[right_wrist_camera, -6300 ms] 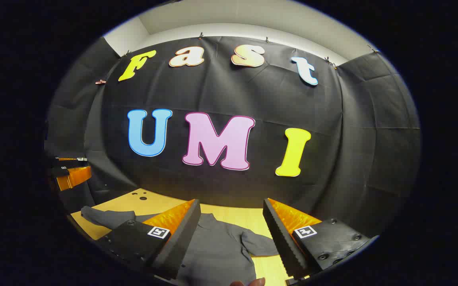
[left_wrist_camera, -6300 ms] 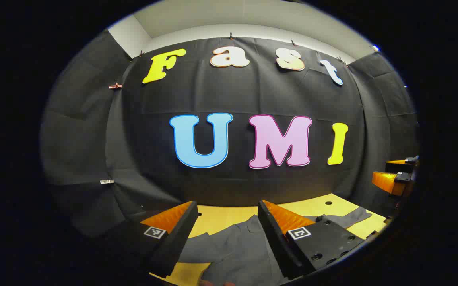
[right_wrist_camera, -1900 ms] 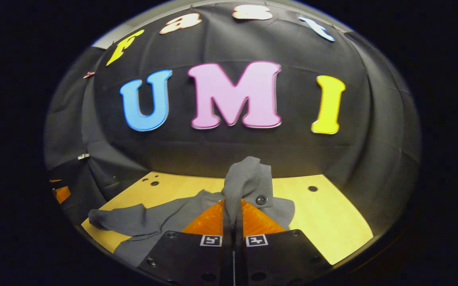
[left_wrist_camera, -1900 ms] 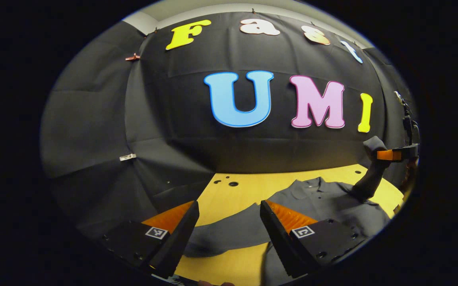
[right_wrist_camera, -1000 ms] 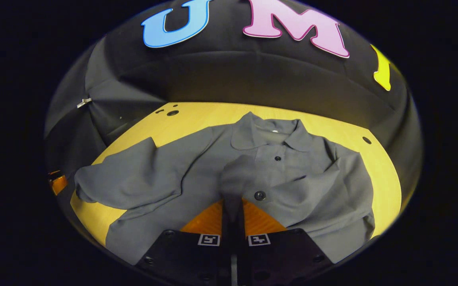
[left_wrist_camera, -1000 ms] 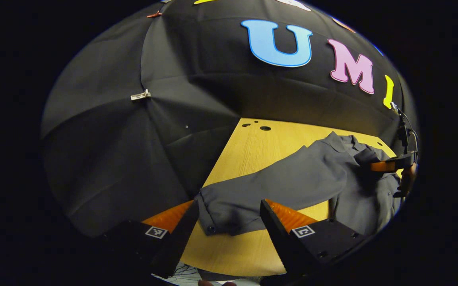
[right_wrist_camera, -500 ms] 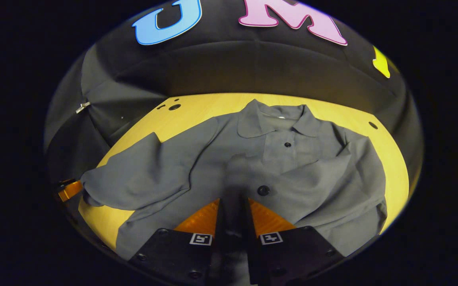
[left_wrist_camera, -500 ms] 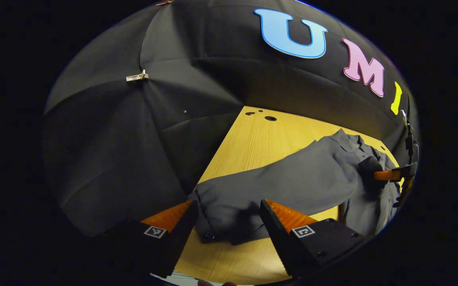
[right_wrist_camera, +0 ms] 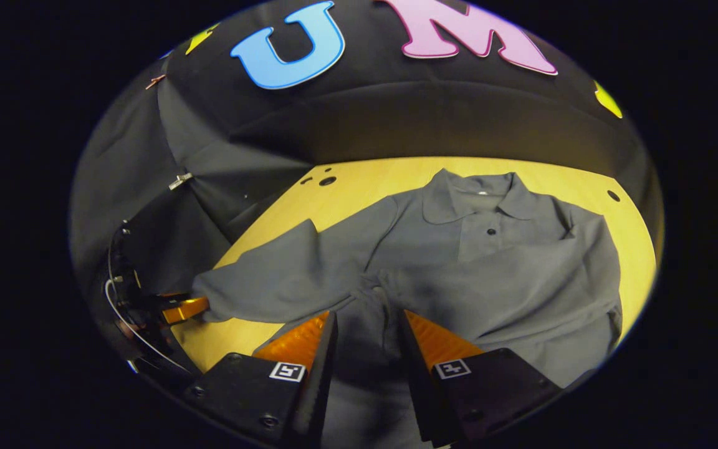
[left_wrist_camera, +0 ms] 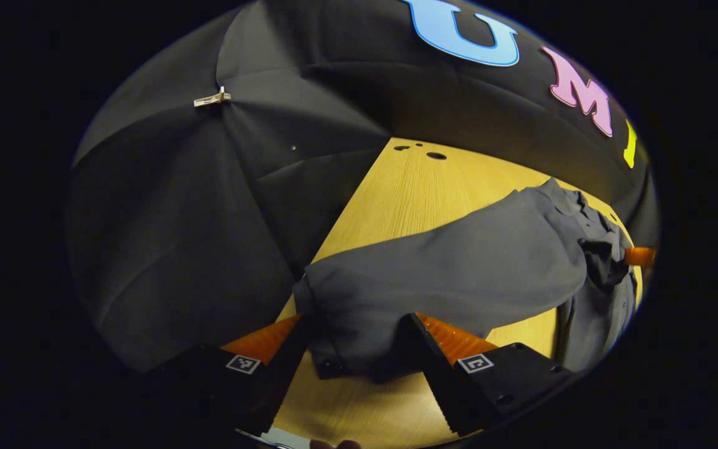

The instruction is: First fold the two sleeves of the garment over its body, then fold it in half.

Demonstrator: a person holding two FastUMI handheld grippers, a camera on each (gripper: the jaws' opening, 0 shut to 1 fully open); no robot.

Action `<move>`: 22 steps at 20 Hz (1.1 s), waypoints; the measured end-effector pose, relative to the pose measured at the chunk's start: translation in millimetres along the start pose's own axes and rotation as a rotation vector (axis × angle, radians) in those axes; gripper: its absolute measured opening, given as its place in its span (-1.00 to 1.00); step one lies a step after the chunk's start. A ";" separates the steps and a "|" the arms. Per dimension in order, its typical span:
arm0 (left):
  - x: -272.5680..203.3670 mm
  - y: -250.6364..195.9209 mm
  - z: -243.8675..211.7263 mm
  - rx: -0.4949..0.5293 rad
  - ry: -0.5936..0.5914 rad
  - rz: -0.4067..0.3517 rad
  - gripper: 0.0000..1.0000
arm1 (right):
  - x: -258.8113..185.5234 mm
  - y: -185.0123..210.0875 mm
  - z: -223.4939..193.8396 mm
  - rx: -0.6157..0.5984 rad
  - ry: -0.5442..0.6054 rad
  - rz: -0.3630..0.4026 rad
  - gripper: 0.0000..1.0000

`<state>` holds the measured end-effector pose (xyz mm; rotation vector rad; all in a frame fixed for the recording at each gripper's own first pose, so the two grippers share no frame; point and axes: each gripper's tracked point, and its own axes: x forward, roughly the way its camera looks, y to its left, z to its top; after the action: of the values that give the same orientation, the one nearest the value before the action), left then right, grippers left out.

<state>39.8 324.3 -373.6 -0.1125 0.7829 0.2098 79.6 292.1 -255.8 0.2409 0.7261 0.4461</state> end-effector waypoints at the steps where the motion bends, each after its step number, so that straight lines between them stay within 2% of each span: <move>1: -0.7 0.1 -4.7 0.003 0.020 0.009 0.97 | -10.1 -7.7 6.0 0.007 -0.017 -0.014 0.19; 4: 2.1 -1.4 -3.2 0.001 -0.008 0.020 1.00 | -39.7 -32.9 13.3 0.006 -0.054 -0.068 0.20; 5: 1.5 -6.5 -4.0 0.023 0.000 0.003 0.98 | -48.4 -40.9 13.7 0.006 -0.062 -0.084 0.20; 7: 5.8 -20.3 -1.1 0.103 0.012 -0.061 0.24 | -66.4 -55.4 11.5 0.019 -0.071 -0.107 0.21; 10: 2.8 -23.1 10.9 0.109 0.033 -0.045 -0.86 | -90.1 -79.4 8.4 0.035 -0.084 -0.143 0.21; 11: -1.5 -20.8 16.8 0.100 0.025 -0.032 -0.95 | -97.5 -86.5 7.9 0.036 -0.087 -0.151 0.21; 12: -6.2 -21.8 25.3 0.095 0.000 -0.019 -0.89 | -103.1 -94.4 8.2 0.037 -0.092 -0.160 0.20; 15: -31.1 -33.3 69.1 0.101 -0.105 -0.002 -0.89 | -120.4 -117.8 12.5 0.051 -0.116 -0.185 0.20; 18: -59.5 -70.0 109.9 0.110 -0.193 -0.035 -0.89 | -129.4 -138.7 11.4 0.060 -0.125 -0.199 0.20; 19: -67.6 -83.1 119.6 0.116 -0.207 -0.053 -0.95 | -131.7 -144.5 10.9 0.066 -0.125 -0.201 0.21; 21: -85.0 -106.8 133.5 0.138 -0.226 -0.091 -0.89 | -137.5 -154.7 10.1 0.077 -0.128 -0.204 0.24; 22: -91.5 -121.8 139.7 0.152 -0.235 -0.112 -0.89 | -140.2 -160.3 9.8 0.079 -0.132 -0.209 0.00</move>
<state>100.6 217.3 -207.5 0.0124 0.5540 0.0549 43.2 84.4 -224.8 0.2633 0.6327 0.2008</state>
